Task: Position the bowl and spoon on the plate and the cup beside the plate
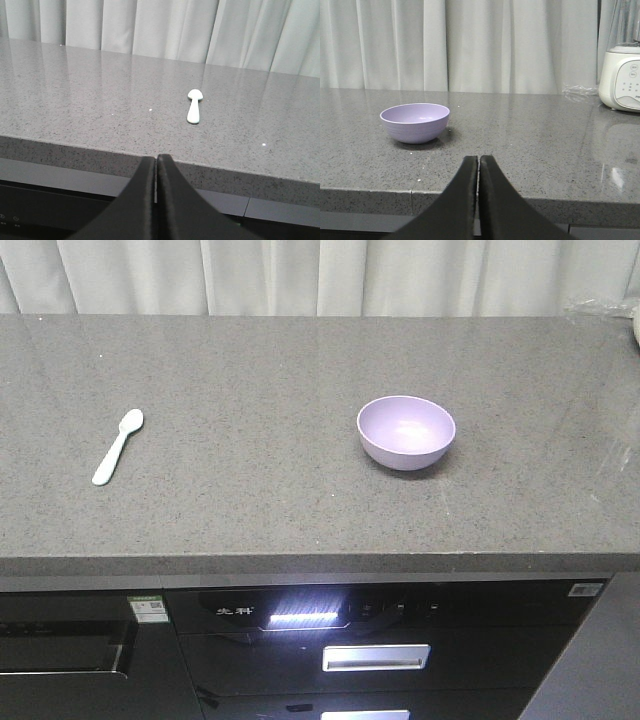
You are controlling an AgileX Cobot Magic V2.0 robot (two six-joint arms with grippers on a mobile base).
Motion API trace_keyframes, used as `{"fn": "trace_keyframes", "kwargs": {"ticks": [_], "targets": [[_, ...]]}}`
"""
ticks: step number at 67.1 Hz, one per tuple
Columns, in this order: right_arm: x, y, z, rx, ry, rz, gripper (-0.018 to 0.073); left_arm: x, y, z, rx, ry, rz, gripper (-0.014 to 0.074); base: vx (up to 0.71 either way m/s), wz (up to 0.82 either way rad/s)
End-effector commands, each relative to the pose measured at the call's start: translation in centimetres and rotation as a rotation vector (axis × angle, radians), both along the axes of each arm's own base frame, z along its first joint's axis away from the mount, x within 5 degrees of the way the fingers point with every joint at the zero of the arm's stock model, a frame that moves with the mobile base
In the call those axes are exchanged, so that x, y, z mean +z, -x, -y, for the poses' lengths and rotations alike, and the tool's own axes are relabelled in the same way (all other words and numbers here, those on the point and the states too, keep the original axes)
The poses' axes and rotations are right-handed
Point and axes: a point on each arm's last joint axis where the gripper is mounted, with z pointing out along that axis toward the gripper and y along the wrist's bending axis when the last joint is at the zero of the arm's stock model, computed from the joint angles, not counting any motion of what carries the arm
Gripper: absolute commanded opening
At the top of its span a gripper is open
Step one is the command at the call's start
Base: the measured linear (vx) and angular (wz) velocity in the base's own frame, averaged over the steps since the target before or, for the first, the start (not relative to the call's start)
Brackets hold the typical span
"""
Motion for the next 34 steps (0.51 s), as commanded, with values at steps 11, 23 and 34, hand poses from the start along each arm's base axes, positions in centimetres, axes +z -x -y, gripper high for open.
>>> {"fn": "trace_keyframes", "kwargs": {"ticks": [11, 23, 34], "targets": [[0.48, 0.10, 0.02, -0.005, 0.007, 0.077, -0.0001, -0.29, -0.23, 0.09, -0.013, 0.009, 0.034, -0.0006, 0.06, 0.00], [0.48, 0.10, 0.02, -0.005, 0.007, 0.077, -0.0001, -0.29, -0.23, 0.09, -0.013, 0.009, 0.034, -0.0006, 0.05, 0.00], [0.48, 0.10, 0.02, -0.005, 0.007, 0.077, -0.0001, -0.29, -0.23, 0.09, -0.013, 0.009, 0.034, -0.0006, 0.05, -0.01]]}}
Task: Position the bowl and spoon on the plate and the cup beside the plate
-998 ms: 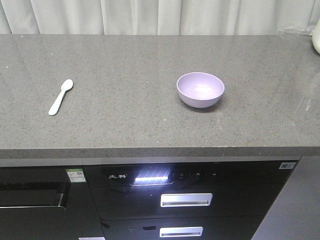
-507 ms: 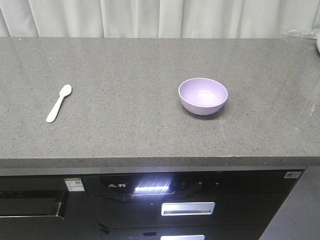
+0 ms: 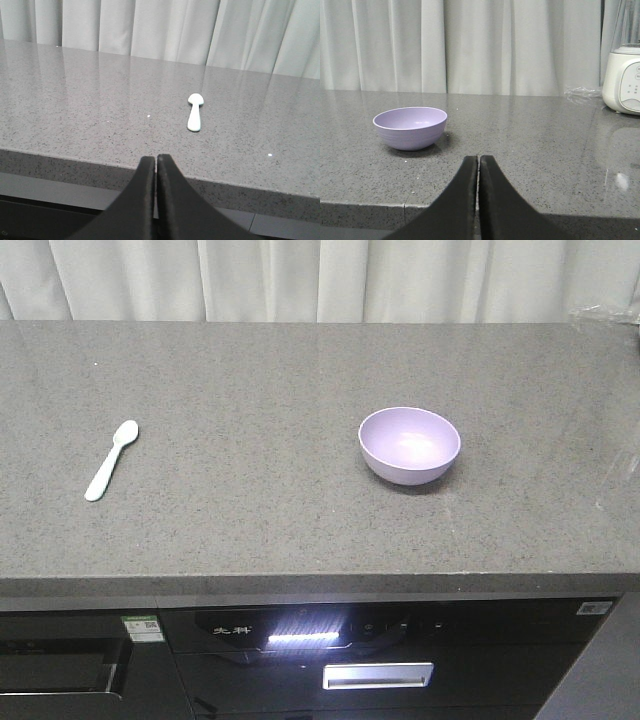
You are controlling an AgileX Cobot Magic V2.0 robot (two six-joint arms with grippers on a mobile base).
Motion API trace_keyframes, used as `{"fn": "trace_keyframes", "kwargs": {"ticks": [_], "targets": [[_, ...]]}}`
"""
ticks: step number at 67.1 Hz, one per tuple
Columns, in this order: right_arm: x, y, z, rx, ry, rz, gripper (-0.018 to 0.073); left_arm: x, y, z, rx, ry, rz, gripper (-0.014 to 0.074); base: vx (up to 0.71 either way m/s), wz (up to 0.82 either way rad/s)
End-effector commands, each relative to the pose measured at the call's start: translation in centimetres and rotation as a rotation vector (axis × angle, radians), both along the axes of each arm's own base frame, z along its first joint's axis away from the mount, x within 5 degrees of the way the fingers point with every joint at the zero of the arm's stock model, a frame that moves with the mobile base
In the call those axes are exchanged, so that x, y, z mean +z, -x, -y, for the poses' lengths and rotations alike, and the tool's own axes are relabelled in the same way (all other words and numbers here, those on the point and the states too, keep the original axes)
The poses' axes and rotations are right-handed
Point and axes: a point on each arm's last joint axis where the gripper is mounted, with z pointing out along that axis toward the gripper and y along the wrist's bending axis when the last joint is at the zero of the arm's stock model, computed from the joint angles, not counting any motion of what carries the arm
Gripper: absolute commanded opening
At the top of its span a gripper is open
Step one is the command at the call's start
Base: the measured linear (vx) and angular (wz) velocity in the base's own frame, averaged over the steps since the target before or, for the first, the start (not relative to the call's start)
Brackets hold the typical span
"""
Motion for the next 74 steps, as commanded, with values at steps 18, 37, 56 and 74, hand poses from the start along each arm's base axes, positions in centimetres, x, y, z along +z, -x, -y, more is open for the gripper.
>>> {"fn": "trace_keyframes", "kwargs": {"ticks": [18, 37, 56, 74], "targets": [[0.48, 0.10, 0.02, -0.005, 0.007, 0.077, -0.0001, -0.29, -0.23, 0.09, -0.013, 0.008, 0.034, -0.0006, 0.04, 0.00], [0.48, 0.10, 0.02, -0.005, 0.007, 0.077, -0.0001, -0.29, -0.23, 0.09, -0.013, 0.008, 0.034, -0.0006, 0.04, 0.00], [0.48, 0.10, 0.02, -0.005, 0.007, 0.077, -0.0001, -0.29, -0.23, 0.09, -0.013, 0.008, 0.034, -0.0006, 0.05, 0.00], [0.48, 0.10, 0.02, -0.005, 0.007, 0.077, -0.0001, -0.29, -0.23, 0.09, -0.013, 0.008, 0.034, -0.0006, 0.04, 0.00]]}}
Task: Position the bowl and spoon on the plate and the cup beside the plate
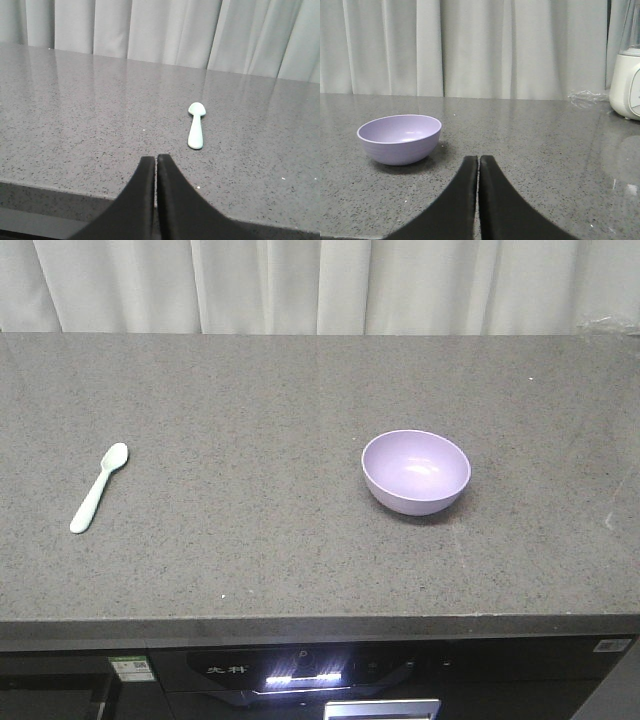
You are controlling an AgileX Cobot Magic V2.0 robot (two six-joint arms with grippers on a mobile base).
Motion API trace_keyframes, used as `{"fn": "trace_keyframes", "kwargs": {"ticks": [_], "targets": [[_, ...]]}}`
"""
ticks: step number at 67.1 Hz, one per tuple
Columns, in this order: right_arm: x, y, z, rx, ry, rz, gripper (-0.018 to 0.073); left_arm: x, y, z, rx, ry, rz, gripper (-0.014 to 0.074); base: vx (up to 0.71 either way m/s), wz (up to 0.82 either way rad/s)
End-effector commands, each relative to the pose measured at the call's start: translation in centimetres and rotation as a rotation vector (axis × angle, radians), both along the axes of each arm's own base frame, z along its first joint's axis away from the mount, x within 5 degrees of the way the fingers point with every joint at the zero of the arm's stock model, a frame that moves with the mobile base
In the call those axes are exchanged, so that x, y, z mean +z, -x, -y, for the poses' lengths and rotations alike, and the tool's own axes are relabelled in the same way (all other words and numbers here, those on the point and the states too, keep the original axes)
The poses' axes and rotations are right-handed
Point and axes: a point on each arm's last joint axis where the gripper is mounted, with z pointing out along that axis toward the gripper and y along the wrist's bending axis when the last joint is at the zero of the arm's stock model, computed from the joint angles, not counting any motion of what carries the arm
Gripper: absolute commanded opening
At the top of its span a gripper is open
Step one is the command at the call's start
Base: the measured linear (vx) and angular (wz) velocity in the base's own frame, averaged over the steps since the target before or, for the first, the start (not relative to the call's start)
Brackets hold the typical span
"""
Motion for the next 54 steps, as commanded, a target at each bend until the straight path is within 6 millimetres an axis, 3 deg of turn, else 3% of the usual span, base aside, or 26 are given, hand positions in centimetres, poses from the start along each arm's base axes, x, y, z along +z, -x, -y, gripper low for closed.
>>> {"fn": "trace_keyframes", "kwargs": {"ticks": [1, 54], "targets": [[0.48, 0.10, 0.02, -0.005, 0.007, 0.077, -0.0001, -0.29, -0.23, 0.09, -0.013, 0.008, 0.034, -0.0006, 0.04, 0.00], [0.48, 0.10, 0.02, -0.005, 0.007, 0.077, -0.0001, -0.29, -0.23, 0.09, -0.013, 0.008, 0.034, -0.0006, 0.03, 0.00]]}}
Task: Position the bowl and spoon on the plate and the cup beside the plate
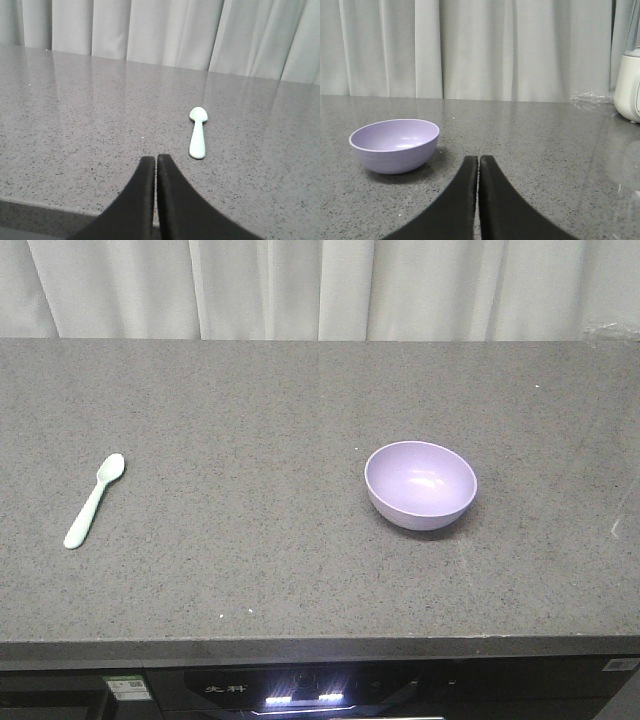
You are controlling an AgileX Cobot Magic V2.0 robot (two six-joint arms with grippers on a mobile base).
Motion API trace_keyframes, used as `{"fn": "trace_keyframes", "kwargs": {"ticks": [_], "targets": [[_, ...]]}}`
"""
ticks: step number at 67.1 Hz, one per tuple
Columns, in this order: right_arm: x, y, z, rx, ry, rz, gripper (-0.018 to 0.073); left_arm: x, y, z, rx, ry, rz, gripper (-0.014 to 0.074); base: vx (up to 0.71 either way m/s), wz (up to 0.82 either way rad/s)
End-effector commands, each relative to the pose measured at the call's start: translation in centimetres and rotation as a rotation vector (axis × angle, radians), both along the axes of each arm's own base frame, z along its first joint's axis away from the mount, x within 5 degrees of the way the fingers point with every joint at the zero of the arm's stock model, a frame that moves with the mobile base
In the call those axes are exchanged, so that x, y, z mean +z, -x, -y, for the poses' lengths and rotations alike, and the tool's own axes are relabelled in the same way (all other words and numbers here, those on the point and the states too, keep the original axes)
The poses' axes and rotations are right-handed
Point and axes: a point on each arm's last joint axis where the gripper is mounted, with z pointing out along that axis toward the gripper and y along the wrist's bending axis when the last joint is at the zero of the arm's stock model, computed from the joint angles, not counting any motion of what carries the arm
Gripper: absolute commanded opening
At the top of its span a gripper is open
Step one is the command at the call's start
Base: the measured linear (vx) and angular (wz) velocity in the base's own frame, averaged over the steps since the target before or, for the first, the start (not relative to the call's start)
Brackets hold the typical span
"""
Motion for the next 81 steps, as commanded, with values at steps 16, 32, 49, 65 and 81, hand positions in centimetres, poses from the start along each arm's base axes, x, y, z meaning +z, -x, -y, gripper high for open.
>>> {"fn": "trace_keyframes", "kwargs": {"ticks": [16, 32, 49, 65, 81], "targets": [[0.48, 0.10, 0.02, -0.005, 0.007, 0.077, -0.0001, -0.29, -0.23, 0.09, -0.013, 0.008, 0.034, -0.0006, 0.02, 0.00], [0.48, 0.10, 0.02, -0.005, 0.007, 0.077, -0.0001, -0.29, -0.23, 0.09, -0.013, 0.008, 0.034, -0.0006, 0.02, 0.00], [0.48, 0.10, 0.02, -0.005, 0.007, 0.077, -0.0001, -0.29, -0.23, 0.09, -0.013, 0.008, 0.034, -0.0006, 0.02, 0.00], [0.48, 0.10, 0.02, -0.005, 0.007, 0.077, -0.0001, -0.29, -0.23, 0.09, -0.013, 0.008, 0.034, -0.0006, 0.01, 0.00], [0.48, 0.10, 0.02, -0.005, 0.007, 0.077, -0.0001, -0.29, -0.23, 0.09, -0.013, 0.008, 0.034, -0.0006, 0.01, 0.00]]}}
